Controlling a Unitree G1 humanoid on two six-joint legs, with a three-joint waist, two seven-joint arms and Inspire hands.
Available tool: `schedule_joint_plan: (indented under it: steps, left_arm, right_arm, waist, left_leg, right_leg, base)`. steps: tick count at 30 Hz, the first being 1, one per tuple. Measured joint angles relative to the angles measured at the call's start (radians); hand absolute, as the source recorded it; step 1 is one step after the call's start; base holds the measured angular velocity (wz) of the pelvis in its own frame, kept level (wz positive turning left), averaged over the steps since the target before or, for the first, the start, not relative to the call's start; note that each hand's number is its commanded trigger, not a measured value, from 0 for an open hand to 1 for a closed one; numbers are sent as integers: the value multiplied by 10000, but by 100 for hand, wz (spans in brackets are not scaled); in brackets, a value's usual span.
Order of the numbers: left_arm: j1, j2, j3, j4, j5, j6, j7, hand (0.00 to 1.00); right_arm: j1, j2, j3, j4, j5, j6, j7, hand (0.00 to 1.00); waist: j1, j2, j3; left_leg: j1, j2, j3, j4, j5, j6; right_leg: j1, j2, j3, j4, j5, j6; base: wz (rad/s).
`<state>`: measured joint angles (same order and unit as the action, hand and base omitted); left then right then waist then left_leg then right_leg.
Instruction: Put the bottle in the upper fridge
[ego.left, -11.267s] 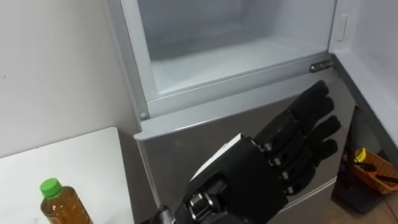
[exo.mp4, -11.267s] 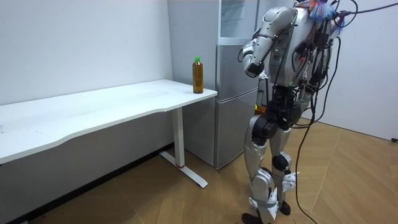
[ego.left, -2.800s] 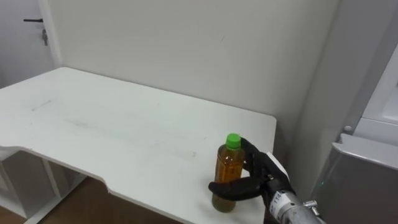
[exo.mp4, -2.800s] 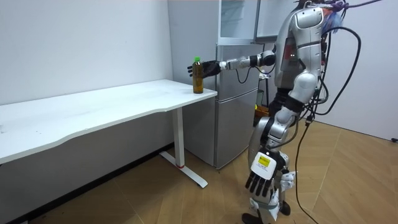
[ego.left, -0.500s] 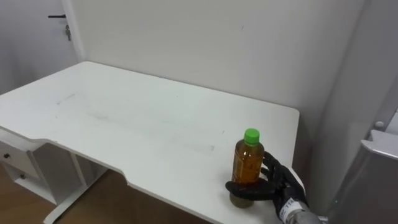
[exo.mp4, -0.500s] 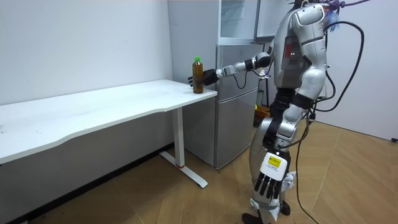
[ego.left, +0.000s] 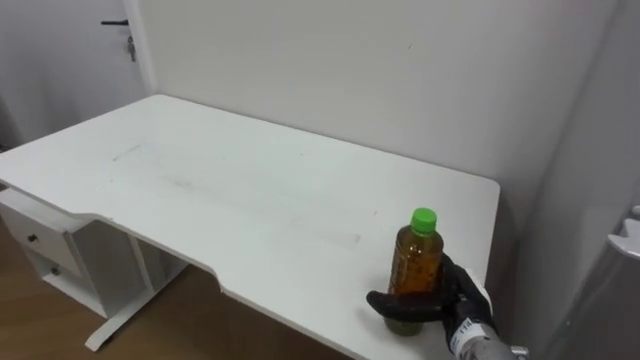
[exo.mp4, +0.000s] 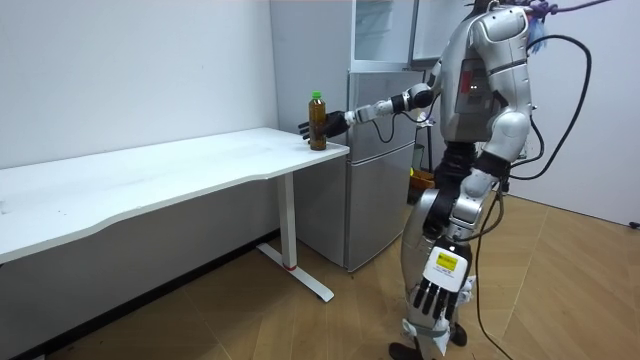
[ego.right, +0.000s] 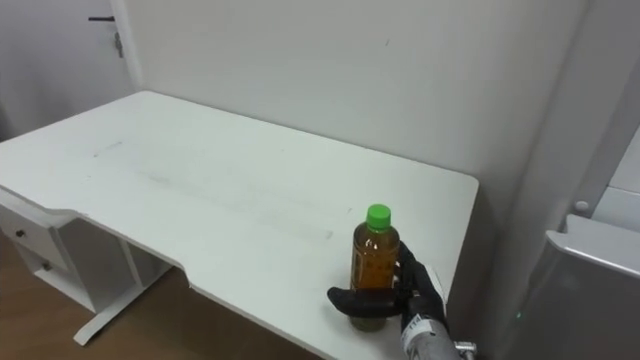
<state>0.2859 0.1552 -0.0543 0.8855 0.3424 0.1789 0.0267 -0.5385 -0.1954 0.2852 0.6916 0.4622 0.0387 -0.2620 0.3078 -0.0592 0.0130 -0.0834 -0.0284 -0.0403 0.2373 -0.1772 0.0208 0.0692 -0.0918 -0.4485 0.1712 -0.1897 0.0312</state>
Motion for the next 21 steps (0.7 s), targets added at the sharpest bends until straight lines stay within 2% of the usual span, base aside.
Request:
schedule_joint_plan:
  steps: [4, 13, 14, 15, 21]
  left_arm:
    - [14, -1, 0, -3, -1, 0, -3, 0]
    - [-8, 6, -4, -9, -2, -6, 3, 0]
    - [-8, 7, -4, -9, -2, -6, 4, 0]
    - [-10, 9, -4, -8, -2, -6, 5, 0]
    - [1, 9, -5, 3, 30, 17, 73, 0]
  right_arm:
    - [-6, -44, -1, -1, 7, -82, 8, 0]
    - [-13, -38, 4, -2, -8, -171, -67, 0]
    - [-14, -38, 4, -2, -6, -171, -80, 80]
    - [-16, -42, 4, -2, 27, -171, -91, 100]
    - [-80, -49, -5, 2, 476, -169, -214, 100]
  waist:
    - [8, 8, 49]
    - [14, 16, 56]
    - [14, 15, 56]
    - [14, 15, 55]
    - [17, 12, 54]
  left_leg:
    - [-68, 1, -3, -18, -1, 2]
    - [-100, -1, -31, -16, 0, 2]
    - [-99, -2, -31, -14, 0, 2]
    - [-97, -2, -32, -9, 0, 3]
    - [-69, -16, -44, 15, 5, 8]
  right_leg:
    - [-25, -5, -3, 0, 0, 0]
    - [-44, 0, -36, -2, 0, 1]
    - [-44, 0, -36, -3, 0, 1]
    - [-43, -1, -50, -3, 0, 1]
    - [-43, -13, -95, -6, 0, 1]
  base:
    - [0]
    - [0]
    - [0]
    - [0]
    - [0]
